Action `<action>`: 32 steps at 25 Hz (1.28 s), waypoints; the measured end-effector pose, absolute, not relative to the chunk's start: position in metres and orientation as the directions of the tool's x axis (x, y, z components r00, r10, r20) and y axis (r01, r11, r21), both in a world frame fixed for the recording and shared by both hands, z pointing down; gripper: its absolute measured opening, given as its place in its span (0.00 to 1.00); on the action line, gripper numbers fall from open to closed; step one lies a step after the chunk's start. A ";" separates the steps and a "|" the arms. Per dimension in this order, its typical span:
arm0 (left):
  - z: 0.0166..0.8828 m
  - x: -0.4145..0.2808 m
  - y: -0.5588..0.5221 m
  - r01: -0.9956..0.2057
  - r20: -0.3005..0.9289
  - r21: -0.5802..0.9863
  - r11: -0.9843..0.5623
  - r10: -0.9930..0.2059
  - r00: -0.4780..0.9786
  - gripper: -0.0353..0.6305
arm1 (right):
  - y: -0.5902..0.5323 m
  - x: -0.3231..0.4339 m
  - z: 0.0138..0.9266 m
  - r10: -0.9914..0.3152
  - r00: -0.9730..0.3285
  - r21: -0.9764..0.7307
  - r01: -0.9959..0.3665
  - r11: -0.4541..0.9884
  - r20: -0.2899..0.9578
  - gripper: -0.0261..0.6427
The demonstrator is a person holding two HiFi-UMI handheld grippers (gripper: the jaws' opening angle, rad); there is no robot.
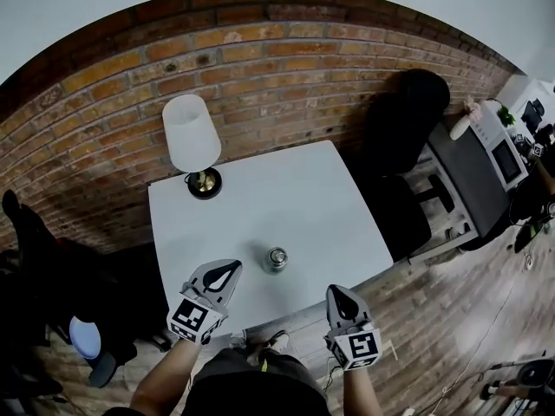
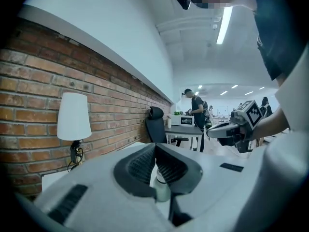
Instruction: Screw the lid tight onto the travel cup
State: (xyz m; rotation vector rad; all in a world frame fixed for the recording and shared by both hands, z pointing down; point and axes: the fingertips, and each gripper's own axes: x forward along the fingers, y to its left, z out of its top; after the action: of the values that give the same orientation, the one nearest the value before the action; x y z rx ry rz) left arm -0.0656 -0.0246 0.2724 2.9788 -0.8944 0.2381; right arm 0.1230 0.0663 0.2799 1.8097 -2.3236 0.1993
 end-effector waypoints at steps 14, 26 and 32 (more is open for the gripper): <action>0.152 -0.111 -0.028 -0.651 -0.060 -0.046 -0.758 -0.648 0.759 0.09 | 0.058 0.142 0.168 -0.975 -0.221 -0.005 -0.975 0.221 0.036 0.06; 0.129 -0.139 -0.015 -0.683 -0.096 -0.082 -0.726 -0.676 0.730 0.09 | 0.064 0.159 0.130 -0.984 -0.177 0.000 -0.984 0.177 -0.027 0.06; 0.122 -0.137 -0.013 -0.679 -0.109 -0.078 -0.730 -0.671 0.734 0.09 | 0.067 0.163 0.124 -0.984 -0.169 0.001 -0.986 0.169 -0.049 0.06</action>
State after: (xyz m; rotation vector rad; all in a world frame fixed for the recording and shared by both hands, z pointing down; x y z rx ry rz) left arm -0.1368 -0.0125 0.1216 3.0292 -1.1834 -0.1192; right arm 0.1629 0.0670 0.1236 2.0485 -2.4290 -0.0513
